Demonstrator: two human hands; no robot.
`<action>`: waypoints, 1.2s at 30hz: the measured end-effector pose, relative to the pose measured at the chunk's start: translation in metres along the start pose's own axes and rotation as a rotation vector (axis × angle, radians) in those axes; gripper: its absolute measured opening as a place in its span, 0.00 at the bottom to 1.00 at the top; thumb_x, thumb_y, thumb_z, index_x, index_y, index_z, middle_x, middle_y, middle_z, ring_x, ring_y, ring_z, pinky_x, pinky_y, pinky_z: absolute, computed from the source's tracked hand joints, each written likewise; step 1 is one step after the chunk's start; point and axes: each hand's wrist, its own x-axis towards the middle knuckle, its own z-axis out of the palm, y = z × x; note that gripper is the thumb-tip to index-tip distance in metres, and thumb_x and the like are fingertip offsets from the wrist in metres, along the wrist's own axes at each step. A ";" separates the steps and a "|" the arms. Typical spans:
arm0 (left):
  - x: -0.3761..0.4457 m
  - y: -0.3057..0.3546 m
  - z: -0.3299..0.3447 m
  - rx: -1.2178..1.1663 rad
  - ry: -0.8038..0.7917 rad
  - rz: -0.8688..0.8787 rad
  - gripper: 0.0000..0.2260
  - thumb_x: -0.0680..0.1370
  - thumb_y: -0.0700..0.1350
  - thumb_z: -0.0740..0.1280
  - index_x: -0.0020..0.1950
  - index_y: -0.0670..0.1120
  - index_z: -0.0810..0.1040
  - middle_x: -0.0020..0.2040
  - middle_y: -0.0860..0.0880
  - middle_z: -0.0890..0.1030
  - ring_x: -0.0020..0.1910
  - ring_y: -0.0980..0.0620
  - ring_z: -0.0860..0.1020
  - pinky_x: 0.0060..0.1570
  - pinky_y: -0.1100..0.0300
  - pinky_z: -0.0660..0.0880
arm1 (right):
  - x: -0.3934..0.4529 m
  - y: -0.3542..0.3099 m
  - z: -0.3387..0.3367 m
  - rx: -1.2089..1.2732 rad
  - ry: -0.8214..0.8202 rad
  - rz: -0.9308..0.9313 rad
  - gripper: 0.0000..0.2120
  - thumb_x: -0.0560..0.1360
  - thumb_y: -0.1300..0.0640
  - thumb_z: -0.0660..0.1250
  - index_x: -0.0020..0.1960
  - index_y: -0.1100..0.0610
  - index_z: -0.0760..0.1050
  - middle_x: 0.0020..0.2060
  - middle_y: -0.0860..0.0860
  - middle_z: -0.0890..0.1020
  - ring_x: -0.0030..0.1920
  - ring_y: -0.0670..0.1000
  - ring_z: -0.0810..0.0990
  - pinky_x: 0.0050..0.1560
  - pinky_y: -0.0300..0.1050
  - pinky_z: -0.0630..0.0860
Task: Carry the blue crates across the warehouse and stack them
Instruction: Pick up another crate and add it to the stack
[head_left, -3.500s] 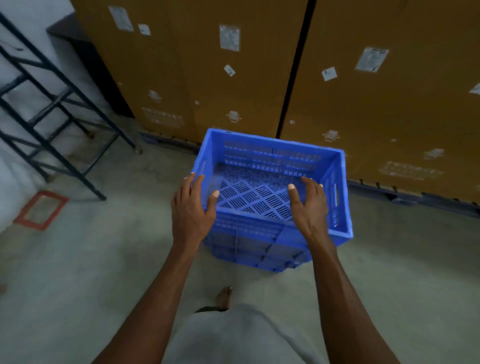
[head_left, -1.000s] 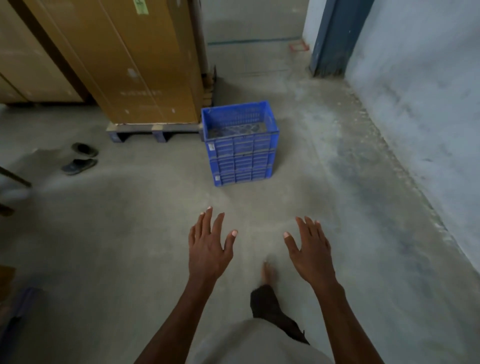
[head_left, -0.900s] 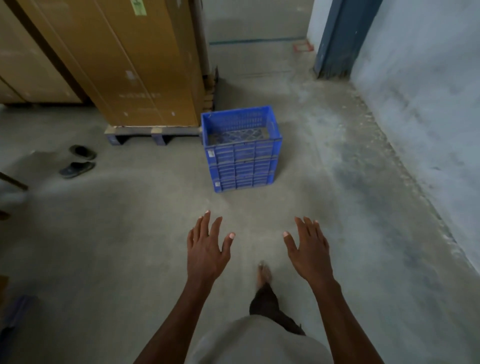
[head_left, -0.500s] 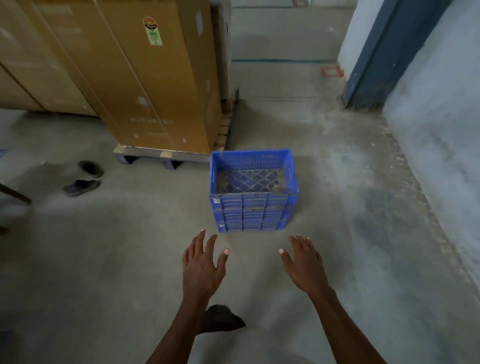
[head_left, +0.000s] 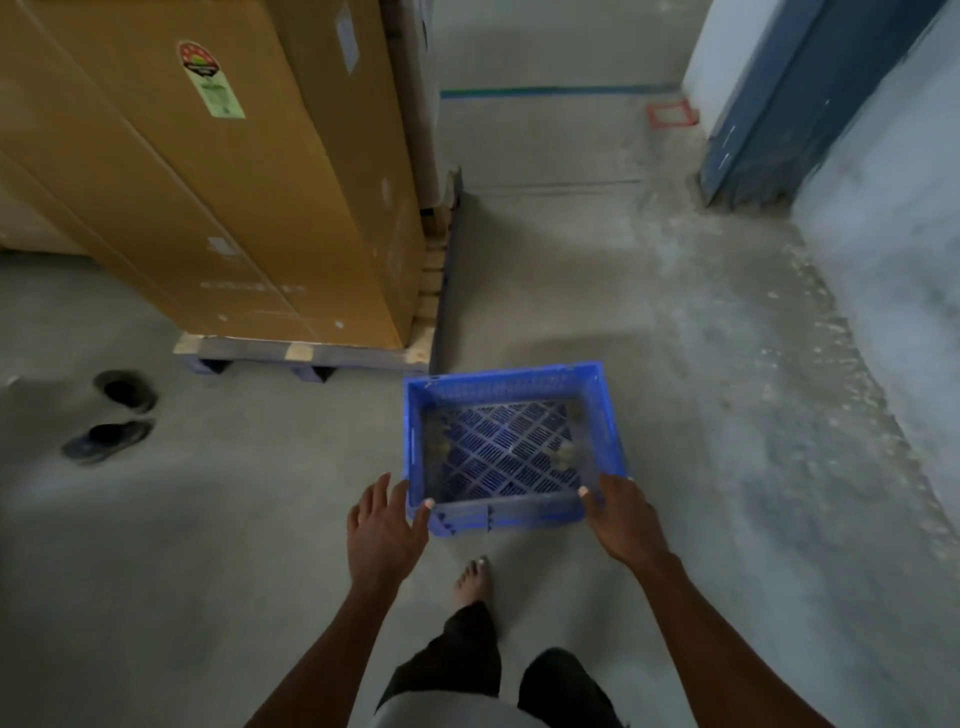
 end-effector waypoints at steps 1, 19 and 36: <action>0.022 -0.001 0.006 0.040 -0.011 0.013 0.30 0.77 0.65 0.53 0.64 0.47 0.80 0.69 0.41 0.77 0.67 0.39 0.75 0.61 0.43 0.72 | 0.019 0.001 0.001 -0.023 -0.020 0.018 0.31 0.78 0.33 0.51 0.65 0.56 0.72 0.61 0.59 0.77 0.64 0.62 0.74 0.59 0.57 0.74; 0.259 -0.036 0.204 -0.191 -0.190 -0.445 0.24 0.82 0.60 0.59 0.65 0.39 0.67 0.57 0.32 0.77 0.57 0.32 0.77 0.55 0.41 0.73 | 0.323 0.095 0.105 0.293 -0.006 0.436 0.32 0.82 0.46 0.60 0.76 0.67 0.58 0.72 0.68 0.66 0.71 0.66 0.67 0.69 0.56 0.64; 0.277 -0.050 0.190 -0.996 -0.295 -0.827 0.27 0.81 0.67 0.55 0.39 0.45 0.75 0.30 0.48 0.74 0.21 0.52 0.71 0.25 0.61 0.71 | 0.338 0.115 0.062 0.956 -0.320 0.611 0.32 0.74 0.29 0.54 0.40 0.59 0.74 0.26 0.53 0.81 0.25 0.52 0.81 0.26 0.42 0.78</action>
